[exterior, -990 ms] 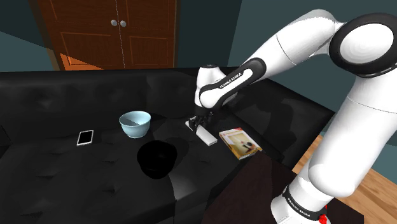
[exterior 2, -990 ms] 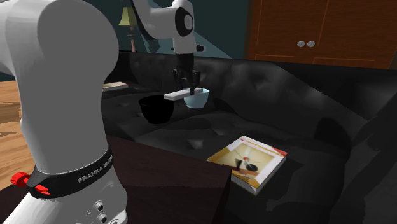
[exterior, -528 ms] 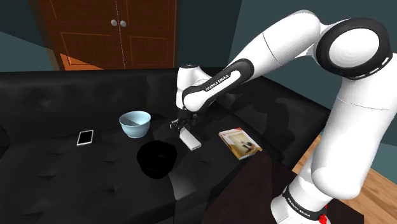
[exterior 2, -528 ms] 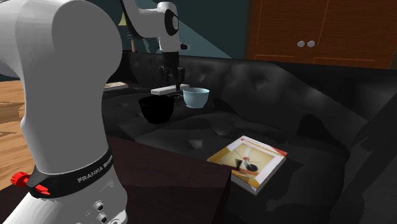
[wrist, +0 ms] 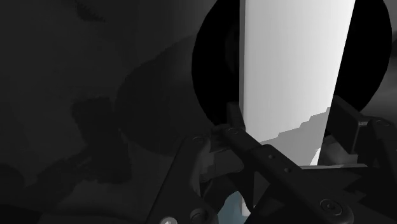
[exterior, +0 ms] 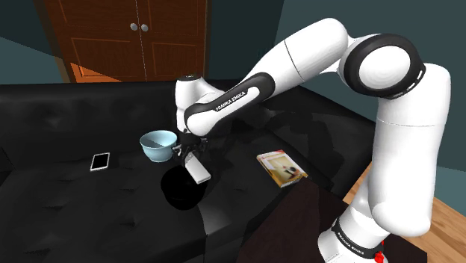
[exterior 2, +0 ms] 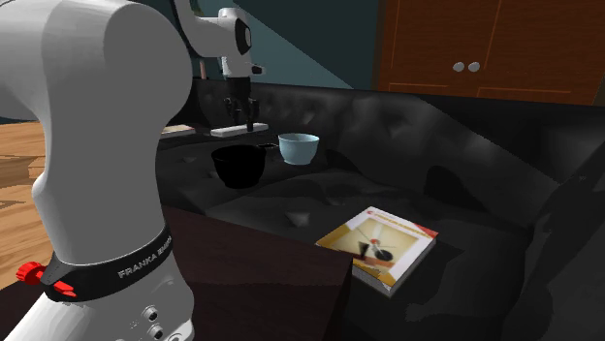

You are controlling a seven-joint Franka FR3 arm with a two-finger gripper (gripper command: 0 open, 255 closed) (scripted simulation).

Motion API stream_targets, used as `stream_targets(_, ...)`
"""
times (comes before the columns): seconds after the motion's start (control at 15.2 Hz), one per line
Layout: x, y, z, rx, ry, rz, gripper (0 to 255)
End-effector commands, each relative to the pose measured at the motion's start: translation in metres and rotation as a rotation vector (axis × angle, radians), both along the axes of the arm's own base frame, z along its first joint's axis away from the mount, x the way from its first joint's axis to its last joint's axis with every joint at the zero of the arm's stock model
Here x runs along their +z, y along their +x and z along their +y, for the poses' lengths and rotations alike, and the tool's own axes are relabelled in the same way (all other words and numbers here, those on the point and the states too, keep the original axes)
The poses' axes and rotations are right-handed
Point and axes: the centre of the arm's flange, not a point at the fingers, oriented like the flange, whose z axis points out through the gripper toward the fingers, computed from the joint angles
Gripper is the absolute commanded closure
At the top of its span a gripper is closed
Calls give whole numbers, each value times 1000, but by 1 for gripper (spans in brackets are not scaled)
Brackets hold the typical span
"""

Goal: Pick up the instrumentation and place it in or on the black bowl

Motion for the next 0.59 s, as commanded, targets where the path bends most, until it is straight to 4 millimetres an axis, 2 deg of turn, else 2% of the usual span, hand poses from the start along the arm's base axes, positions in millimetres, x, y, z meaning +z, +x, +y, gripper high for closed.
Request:
stream_targets(0.0, 0, 8, 25, -1, 0, -1, 255)
stream_targets(0.53, -43, 8, 25, -1, 0, -1, 255)
